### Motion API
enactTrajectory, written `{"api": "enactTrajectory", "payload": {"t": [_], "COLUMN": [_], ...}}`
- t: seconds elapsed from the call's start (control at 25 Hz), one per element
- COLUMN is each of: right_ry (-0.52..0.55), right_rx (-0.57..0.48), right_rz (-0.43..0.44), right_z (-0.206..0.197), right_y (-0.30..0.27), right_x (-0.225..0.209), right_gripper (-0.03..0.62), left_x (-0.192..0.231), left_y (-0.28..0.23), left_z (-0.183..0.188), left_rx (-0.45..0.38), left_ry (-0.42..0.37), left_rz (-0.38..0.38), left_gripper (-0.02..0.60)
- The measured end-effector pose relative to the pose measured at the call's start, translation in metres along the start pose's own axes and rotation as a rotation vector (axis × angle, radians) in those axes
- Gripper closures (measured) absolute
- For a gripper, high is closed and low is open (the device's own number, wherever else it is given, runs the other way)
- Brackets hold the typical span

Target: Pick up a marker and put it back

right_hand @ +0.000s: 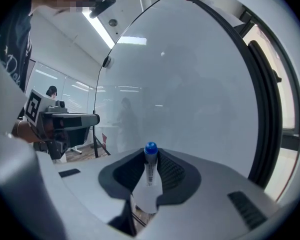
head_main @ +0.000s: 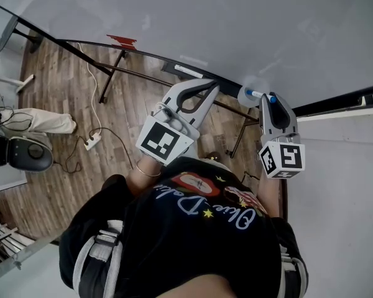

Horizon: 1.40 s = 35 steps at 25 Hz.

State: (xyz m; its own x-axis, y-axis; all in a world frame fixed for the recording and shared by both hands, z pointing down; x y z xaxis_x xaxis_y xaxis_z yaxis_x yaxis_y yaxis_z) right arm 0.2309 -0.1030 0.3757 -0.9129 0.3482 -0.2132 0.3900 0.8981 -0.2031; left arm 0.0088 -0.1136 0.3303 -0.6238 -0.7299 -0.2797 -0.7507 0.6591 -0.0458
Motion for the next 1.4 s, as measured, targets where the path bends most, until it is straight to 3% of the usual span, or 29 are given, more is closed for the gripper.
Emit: {"api": "enactTrajectory", "payload": {"t": [0.48, 1.4], "right_ry": [0.041, 0.078], "right_rx": [-0.027, -0.185], "right_rz": [0.027, 0.058], "right_z": [0.030, 0.082], "right_y": [0.009, 0.063], "right_x": [0.005, 0.014], "right_gripper": [0.519, 0.519], "left_x": [-0.001, -0.018], "left_y": [-0.004, -0.007], "left_z": [0.004, 0.018], "left_rx": [-0.016, -0.060], "left_ry": [-0.006, -0.009], "left_rz": [0.005, -0.034], "left_gripper": [0.578, 0.578]}}
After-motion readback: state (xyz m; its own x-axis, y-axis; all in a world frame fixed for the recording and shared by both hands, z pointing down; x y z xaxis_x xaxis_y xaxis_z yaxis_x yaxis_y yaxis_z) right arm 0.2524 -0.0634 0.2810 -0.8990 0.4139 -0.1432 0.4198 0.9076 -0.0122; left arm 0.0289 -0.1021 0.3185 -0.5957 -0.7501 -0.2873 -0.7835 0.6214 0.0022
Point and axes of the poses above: the fingertips, and each gripper's own axes: y backward along the fingers, x to its left, z out of its top, the point moved 8 cm from there along y, backward along the fingers, and after that the axes turned 12 degrees about -y, right-handed, at the moved point
